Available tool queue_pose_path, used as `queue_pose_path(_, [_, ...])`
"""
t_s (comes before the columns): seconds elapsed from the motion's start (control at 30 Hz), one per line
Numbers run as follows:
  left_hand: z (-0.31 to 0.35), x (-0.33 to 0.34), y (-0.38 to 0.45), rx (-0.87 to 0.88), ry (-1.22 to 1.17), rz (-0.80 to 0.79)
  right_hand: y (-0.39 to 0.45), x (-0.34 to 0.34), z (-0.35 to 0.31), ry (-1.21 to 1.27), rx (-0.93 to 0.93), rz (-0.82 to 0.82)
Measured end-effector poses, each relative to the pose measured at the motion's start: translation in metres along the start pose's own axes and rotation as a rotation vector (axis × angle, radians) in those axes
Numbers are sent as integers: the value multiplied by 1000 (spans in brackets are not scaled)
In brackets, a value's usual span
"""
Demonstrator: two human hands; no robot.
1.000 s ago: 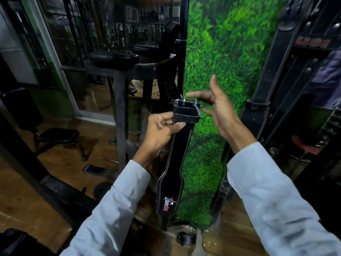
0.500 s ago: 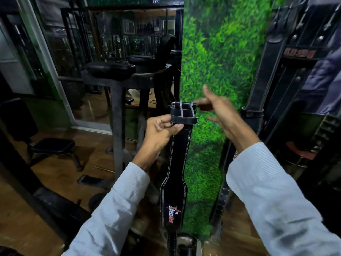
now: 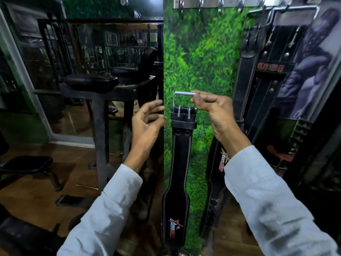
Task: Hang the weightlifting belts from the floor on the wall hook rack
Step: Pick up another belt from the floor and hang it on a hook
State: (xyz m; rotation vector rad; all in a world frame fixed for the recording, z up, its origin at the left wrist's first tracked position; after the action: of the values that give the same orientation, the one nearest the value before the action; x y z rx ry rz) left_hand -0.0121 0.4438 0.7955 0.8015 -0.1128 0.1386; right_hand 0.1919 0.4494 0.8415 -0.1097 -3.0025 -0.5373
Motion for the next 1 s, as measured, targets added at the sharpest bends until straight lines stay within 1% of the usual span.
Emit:
queue_pose_path(0.03, [8,5,8,82,31,6,2,-1,-1,2,-5,1])
queue_pose_path(0.1, [21,22,26,211,94,-70,5,-1,-5,2,-14,-3])
queue_pose_path(0.13, [25,32,34,243,127,-113,6,-1,-7,0,-12,8])
queue_pose_path(0.17, [27,40,43,258,151,-133,7,-1,-9,12,0,23])
queue_pose_path(0.27, [27,61,68,288,158,-126,13,-13,-12,88,31,71])
queue_pose_path(0.43, [42,106,109,394,141,-185,29,-38,-32,130,34,0])
queue_pose_path(0.53, [54,132,141,457,143,-166,38,-53,-36,144,57,-39])
queue_pose_path(0.63, [67,156,178,518,197,-144,45,-62,-33,118,69,-61])
queue_pose_path(0.77, [82,185,234,507,285,-108,53,-69,-24,50,110,-57])
queue_pose_path(0.83, [88,197,257,504,380,-91,56,-73,-18,30,122,-23])
queue_pose_path(0.9, [90,206,273,566,571,-73,58,-78,-14,40,123,-4])
queue_pose_path(1.0, [87,218,288,644,736,-69,64,-89,-12,62,90,-6])
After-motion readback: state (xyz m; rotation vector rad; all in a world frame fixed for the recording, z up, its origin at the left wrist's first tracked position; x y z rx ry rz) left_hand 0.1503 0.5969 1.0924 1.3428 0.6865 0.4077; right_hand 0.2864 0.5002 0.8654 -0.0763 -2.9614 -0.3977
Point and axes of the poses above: each hand's wrist, its own y-axis towards the middle knuckle, its own x-axis out of the palm, z = x × y, the point moved 2 cm from there along y, towards the middle knuckle, and after that the axes turned 11 degrees about x, right-handed, at the moved point
